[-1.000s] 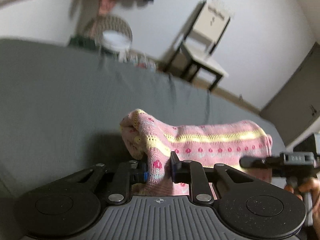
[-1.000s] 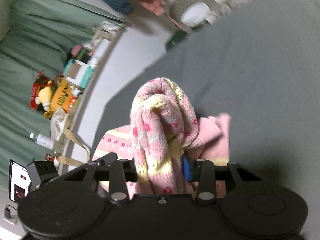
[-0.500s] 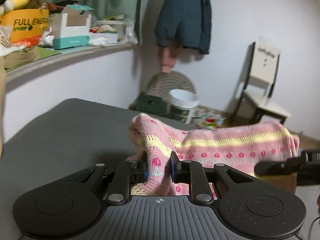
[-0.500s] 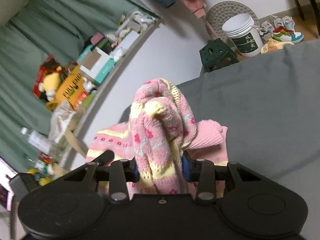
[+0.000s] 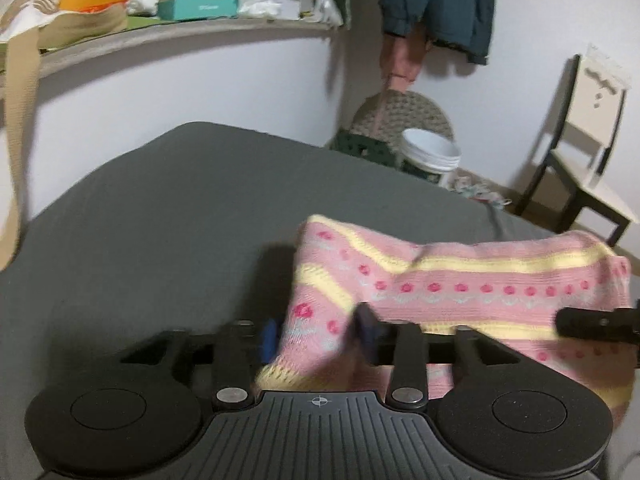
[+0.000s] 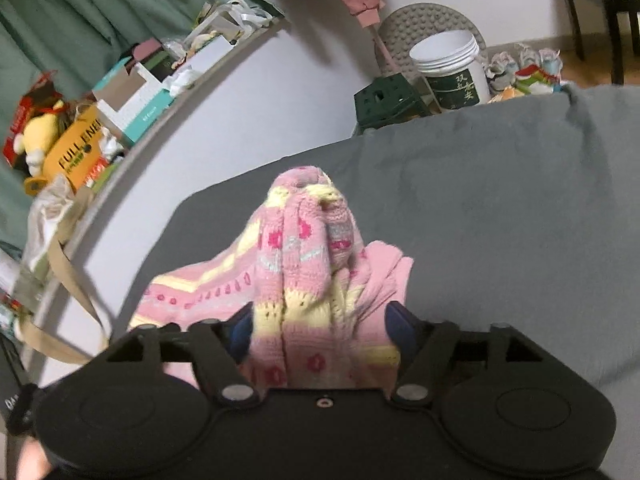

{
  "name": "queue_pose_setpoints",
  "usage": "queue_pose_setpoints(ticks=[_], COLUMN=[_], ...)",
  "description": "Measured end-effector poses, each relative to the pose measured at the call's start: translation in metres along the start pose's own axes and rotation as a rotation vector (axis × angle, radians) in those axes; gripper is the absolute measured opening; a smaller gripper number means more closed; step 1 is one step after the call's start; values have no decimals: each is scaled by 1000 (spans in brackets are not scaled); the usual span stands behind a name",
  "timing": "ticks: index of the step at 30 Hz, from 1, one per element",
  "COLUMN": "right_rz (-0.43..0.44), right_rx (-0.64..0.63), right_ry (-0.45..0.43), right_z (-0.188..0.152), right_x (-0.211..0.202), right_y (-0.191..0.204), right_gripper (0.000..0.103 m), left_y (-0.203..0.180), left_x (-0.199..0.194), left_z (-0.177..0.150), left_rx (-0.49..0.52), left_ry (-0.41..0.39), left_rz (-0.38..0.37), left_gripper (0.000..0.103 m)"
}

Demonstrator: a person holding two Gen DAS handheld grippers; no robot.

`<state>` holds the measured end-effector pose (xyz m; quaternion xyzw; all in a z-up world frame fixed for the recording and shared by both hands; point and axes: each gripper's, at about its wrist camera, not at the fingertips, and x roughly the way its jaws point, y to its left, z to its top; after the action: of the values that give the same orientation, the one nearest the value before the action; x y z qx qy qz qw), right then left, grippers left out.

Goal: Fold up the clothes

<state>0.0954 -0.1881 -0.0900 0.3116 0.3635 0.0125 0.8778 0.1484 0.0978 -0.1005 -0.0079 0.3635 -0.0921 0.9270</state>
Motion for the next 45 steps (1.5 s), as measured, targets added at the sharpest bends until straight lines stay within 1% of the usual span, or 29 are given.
queue_pose_setpoints(ticks=[1,2,3,5,8,9,10,13,14,16,20,21,22,23,24,26,29,32,34,35,37,38,40,41,42,43,45], right_rz=[-11,-31,-51,-78,-52,-52,-51,-23,-10,-1,-20,-25,-31,-36,-47,-90,-145,-235,-232,-231,-188,-181,-192,-197,-204,-210,-188], right_rx=[-8,-19,-30,-73,-179,-215,-252,-336,-356,-387,-424,-426,-428,-425,-419,-397,-346,-310,-316,-319,-365,-390,-464,-501,-546,-592,-578], right_ry=[0,-4,-8,-39,-92,-116,-141,-211,-225,-266,-317,-328,-340,-346,-351,-352,-383,-416,-446,-461,-497,-515,-585,-621,-634,-647,-611], right_z=[1,3,4,5,2,-1,-3,-15,-20,-29,-44,-48,-52,-55,-57,-59,-59,-58,-62,-64,-67,-68,-72,-74,-73,-73,-62], right_x=[-1,-4,-7,-21,-56,-69,-83,-124,-137,-162,-198,-204,-210,-213,-215,-217,-220,-226,-233,-237,-248,-252,-265,-271,-276,-281,-283], right_y=[2,5,7,13,26,30,35,44,46,49,48,46,43,40,38,32,27,28,30,31,36,38,42,44,46,48,46], right_gripper=[75,77,82,84,92,101,103,103,103,103,103,103,103,103,103,103,103,103,103,103,103,103,103,103,103,103,103], left_y=[0,0,0,-1,-11,-15,-19,-32,-36,-49,-73,-79,-85,-91,-96,-106,-119,-127,-129,-129,-129,-129,-131,-133,-136,-139,-144], left_x=[-1,-2,-5,-11,-30,-38,-48,-77,-87,-110,-148,-156,-163,-170,-176,-185,-194,-198,-205,-212,-229,-237,-255,-262,-268,-270,-269], left_z=[0,-1,-1,0,5,6,7,6,5,1,-6,-6,-6,-6,-7,-11,-20,-23,-21,-19,-13,-10,-6,-6,-8,-10,-15], left_rx=[1,3,6,18,45,47,46,54,60,91,143,136,120,93,55,0,-52,-99,-126,-132,-136,-125,-56,-27,-3,12,31], left_ry=[-6,-13,-17,-24,-62,-81,-103,-158,-174,-209,-274,-284,-290,-290,-288,-285,-276,-272,-290,-306,-341,-349,-376,-397,-422,-426,-413], left_rz=[29,59,72,92,138,133,118,80,69,65,73,75,77,87,109,165,250,317,330,321,289,274,235,232,239,247,266], left_gripper=[78,80,80,80,80,80,80,81,87,95,96,97,97,100,103,103,103,103,103,103,103,103,103,103,103,103,103])
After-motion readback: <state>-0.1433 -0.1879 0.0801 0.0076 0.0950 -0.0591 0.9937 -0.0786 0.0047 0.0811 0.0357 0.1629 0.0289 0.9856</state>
